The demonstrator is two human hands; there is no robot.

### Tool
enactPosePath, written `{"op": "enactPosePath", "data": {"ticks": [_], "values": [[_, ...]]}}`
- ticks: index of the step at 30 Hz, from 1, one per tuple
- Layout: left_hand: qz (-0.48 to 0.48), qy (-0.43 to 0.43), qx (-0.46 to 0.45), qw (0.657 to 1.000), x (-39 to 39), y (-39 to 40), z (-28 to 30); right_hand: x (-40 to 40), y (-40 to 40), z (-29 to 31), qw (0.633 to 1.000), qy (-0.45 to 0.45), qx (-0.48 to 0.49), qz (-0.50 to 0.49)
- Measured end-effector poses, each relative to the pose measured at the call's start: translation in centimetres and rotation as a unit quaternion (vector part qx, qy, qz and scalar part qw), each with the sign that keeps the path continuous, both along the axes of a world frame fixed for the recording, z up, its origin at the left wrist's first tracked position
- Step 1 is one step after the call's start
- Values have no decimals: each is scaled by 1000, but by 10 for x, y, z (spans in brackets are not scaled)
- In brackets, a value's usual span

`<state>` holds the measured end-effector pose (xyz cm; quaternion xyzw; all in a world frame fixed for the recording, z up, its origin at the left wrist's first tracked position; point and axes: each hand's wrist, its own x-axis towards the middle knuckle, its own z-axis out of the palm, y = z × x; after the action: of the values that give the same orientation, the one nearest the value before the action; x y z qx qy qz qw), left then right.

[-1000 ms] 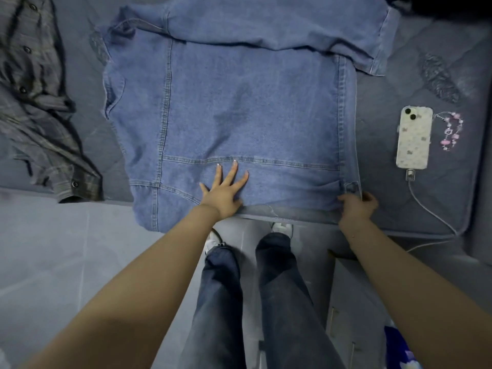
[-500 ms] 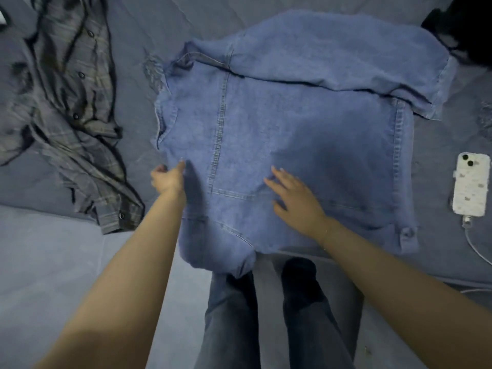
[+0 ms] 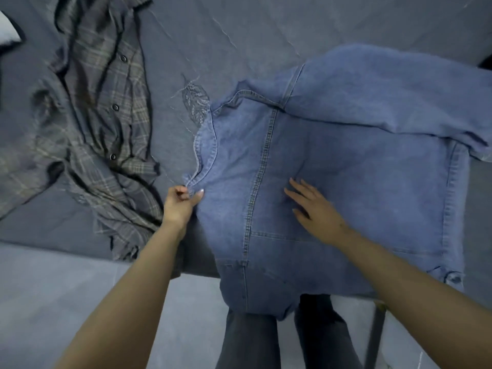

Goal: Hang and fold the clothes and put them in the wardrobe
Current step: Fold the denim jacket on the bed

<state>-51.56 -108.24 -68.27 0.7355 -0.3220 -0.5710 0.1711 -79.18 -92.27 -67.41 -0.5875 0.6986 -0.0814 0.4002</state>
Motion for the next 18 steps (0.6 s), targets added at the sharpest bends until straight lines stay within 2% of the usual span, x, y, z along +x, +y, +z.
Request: {"op": "enactPosePath", "data": {"ticks": [1,2,3,5,6,8,9,10,12,13,14,15,16,18], "values": [[-7,15,21,1000,-3,-8,3,-2,-6,6,996,-58,10,-67],[-20,33,50,998,-7,-18,7,-4,-16,12,976,-128,31,-172],[-37,49,90,994,-11,-27,9,-8,-27,19,931,-202,55,-299],[-70,43,147,986,-22,-46,16,-21,-54,28,792,-343,94,-496],[-89,6,148,985,-28,-56,20,-30,-69,29,732,-398,106,-543],[-166,-123,100,973,-40,-73,23,-48,-97,29,635,-490,113,-586],[-181,-151,68,969,-44,-82,22,-57,-110,29,588,-524,109,-606],[-172,-113,53,977,-52,-90,23,-64,-124,30,555,-541,99,-623],[-96,64,97,989,-70,-100,26,-74,-149,35,520,-551,69,-649],[-70,113,100,986,-79,-101,28,-77,-160,39,500,-548,52,-669],[-52,126,84,987,-86,-101,31,-79,-170,43,490,-538,34,-685],[-43,115,52,991,-93,-101,33,-85,-180,48,495,-519,16,-696],[-37,103,18,994,-97,-102,33,-90,-188,54,518,-492,0,-699],[-31,105,-40,993,-100,-103,35,-104,-207,62,588,-425,-19,-688]]}}
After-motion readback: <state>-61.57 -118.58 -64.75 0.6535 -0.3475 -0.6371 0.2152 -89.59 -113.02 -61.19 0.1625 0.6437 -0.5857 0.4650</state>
